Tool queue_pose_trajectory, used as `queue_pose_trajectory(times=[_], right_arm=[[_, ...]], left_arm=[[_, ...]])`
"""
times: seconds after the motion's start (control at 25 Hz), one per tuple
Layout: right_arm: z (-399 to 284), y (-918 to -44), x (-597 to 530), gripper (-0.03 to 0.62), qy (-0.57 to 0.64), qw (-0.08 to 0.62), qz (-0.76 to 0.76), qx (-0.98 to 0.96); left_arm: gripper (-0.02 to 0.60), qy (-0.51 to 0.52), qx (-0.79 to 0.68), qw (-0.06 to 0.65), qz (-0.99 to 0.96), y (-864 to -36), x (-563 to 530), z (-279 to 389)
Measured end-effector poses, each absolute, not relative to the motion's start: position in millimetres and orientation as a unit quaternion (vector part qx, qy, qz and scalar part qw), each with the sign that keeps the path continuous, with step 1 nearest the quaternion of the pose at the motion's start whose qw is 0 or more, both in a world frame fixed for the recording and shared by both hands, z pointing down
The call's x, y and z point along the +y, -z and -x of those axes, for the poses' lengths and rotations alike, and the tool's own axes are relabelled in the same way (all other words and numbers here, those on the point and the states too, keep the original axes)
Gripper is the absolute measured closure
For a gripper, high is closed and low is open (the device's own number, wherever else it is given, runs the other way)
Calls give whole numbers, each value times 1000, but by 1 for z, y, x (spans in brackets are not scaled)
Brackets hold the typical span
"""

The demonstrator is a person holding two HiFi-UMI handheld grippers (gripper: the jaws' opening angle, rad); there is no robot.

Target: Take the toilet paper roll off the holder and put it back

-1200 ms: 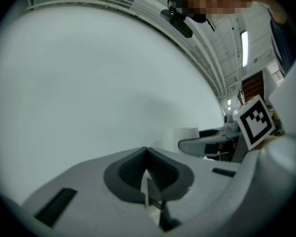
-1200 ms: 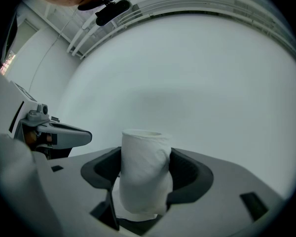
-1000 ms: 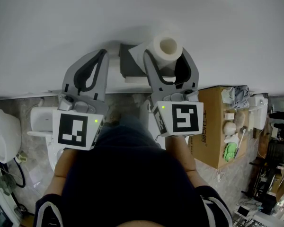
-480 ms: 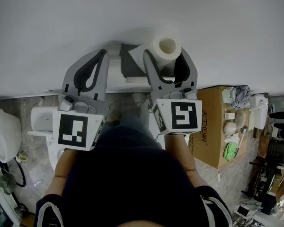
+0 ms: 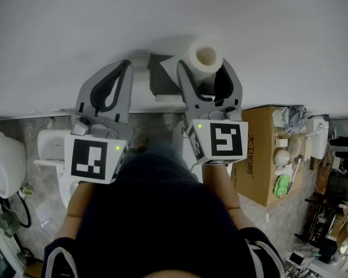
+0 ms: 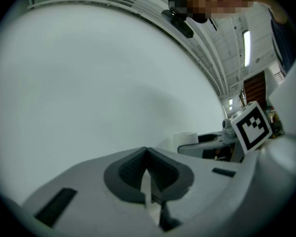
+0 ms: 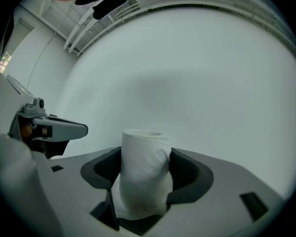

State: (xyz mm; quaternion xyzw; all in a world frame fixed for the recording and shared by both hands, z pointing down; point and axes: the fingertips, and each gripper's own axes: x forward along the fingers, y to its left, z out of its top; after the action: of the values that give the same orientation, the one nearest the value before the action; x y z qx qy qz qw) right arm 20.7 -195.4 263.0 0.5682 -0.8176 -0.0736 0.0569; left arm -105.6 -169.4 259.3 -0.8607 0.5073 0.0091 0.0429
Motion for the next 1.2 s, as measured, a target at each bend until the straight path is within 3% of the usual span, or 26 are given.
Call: queue_pose_trajectory(times=[1.2], right_arm=[[-22, -268, -200, 289, 40, 72, -562, -823]], left_arm=[[581, -4, 504, 46, 862, -261, -170, 104]])
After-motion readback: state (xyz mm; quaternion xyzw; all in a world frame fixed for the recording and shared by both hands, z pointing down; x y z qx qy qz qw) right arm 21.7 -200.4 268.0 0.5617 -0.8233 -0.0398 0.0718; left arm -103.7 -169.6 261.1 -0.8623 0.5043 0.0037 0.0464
